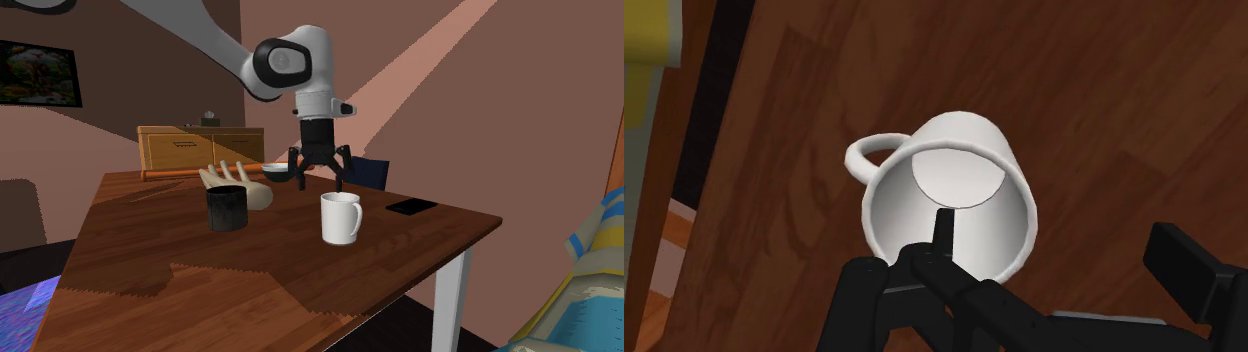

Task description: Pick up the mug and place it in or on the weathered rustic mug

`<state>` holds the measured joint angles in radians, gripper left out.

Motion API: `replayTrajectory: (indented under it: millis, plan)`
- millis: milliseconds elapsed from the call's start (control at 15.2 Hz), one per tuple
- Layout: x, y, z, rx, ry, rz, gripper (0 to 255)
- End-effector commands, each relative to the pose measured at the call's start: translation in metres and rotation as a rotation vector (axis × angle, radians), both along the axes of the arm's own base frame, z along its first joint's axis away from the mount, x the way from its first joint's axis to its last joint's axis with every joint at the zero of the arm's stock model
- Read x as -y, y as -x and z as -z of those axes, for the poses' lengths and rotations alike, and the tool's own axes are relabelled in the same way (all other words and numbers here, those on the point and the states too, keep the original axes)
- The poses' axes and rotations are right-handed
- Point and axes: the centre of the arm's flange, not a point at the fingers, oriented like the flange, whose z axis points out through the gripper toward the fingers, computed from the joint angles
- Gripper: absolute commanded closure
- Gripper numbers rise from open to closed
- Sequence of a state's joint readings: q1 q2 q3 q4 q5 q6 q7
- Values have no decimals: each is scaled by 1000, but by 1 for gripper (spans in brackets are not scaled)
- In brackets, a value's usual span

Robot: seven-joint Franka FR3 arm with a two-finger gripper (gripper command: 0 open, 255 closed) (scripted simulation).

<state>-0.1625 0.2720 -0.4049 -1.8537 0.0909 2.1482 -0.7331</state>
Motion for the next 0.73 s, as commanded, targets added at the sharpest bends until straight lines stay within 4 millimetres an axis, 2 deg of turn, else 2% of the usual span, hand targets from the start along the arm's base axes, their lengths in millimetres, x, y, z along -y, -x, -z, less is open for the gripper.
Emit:
replayTrajectory:
  millis: [0, 396, 660]
  plan:
    - [7, -3, 9, 1, 0, -2, 0]
    - [8, -3, 39, 1, 0, -2, 0]
    - [8, -3, 39, 1, 0, -2, 0]
